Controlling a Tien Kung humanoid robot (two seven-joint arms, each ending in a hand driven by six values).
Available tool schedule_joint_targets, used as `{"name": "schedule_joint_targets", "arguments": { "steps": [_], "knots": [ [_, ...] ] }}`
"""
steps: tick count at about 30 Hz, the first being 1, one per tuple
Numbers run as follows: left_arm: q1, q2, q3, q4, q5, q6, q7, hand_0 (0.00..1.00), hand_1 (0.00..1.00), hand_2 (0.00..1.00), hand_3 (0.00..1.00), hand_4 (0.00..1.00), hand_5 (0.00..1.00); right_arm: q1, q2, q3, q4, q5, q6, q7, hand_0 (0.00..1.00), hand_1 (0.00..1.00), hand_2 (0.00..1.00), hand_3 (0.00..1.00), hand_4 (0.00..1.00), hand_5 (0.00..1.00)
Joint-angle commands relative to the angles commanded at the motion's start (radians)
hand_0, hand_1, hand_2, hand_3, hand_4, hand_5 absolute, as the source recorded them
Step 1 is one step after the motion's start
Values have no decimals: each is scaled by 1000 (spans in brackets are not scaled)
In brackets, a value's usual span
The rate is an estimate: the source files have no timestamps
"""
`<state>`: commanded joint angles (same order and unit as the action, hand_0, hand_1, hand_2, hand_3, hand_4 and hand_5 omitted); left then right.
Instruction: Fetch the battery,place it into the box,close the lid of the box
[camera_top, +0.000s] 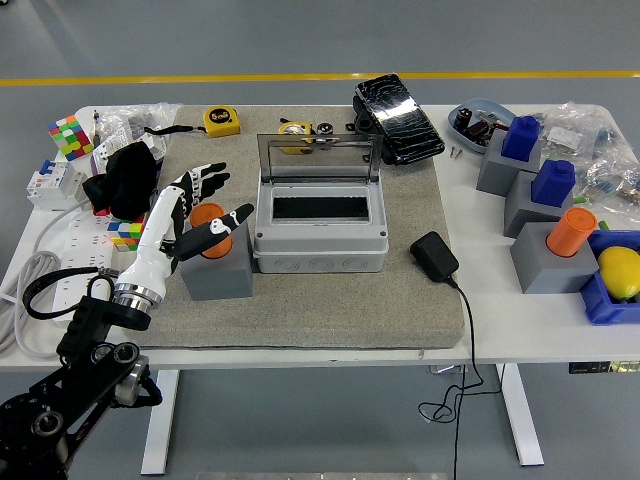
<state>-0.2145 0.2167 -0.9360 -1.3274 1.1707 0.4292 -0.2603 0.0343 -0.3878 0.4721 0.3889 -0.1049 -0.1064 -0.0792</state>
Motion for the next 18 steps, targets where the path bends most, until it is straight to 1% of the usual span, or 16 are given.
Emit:
{"name": "schedule_joint_targets", "arguments": {
  "steps": [4, 5, 10, 11, 16, 17, 18],
  "knots": [
    [-6, -4, 13, 18, -3, 15, -17, 829, 816, 770, 771, 998, 308, 1, 0, 0, 0, 0, 0, 0, 624, 647, 666, 570, 980, 537],
    [-9, -5, 20, 24, -6, 19, -23, 786, 743, 678, 719, 998, 129, 1, 0, 0, 0, 1, 1, 0, 624, 647, 665, 570, 981, 536],
    [-23, -3, 54, 46, -14, 34, -46, 786, 743, 678, 719, 998, 129, 1, 0, 0, 0, 2, 1, 0, 624, 647, 665, 570, 981, 536],
    [-25, -4, 59, 50, -12, 37, -48, 758, 721, 623, 620, 998, 50, 1, 0, 0, 0, 2, 1, 0, 626, 647, 665, 570, 981, 536],
    [-38, -10, 82, 78, -20, 51, -65, 758, 721, 623, 620, 998, 50, 0, 0, -2, 0, 3, 2, 0, 626, 647, 665, 570, 981, 536],
    [-41, -12, 86, 83, -22, 53, -68, 732, 683, 520, 528, 998, 2, 1, 1, -2, 0, 3, 2, 0, 624, 647, 665, 570, 981, 535],
    [-44, -13, 90, 87, -27, 56, -72, 732, 683, 520, 528, 998, 2, 1, 1, -3, 0, 3, 2, 0, 624, 647, 665, 570, 981, 535]
  ]
}}
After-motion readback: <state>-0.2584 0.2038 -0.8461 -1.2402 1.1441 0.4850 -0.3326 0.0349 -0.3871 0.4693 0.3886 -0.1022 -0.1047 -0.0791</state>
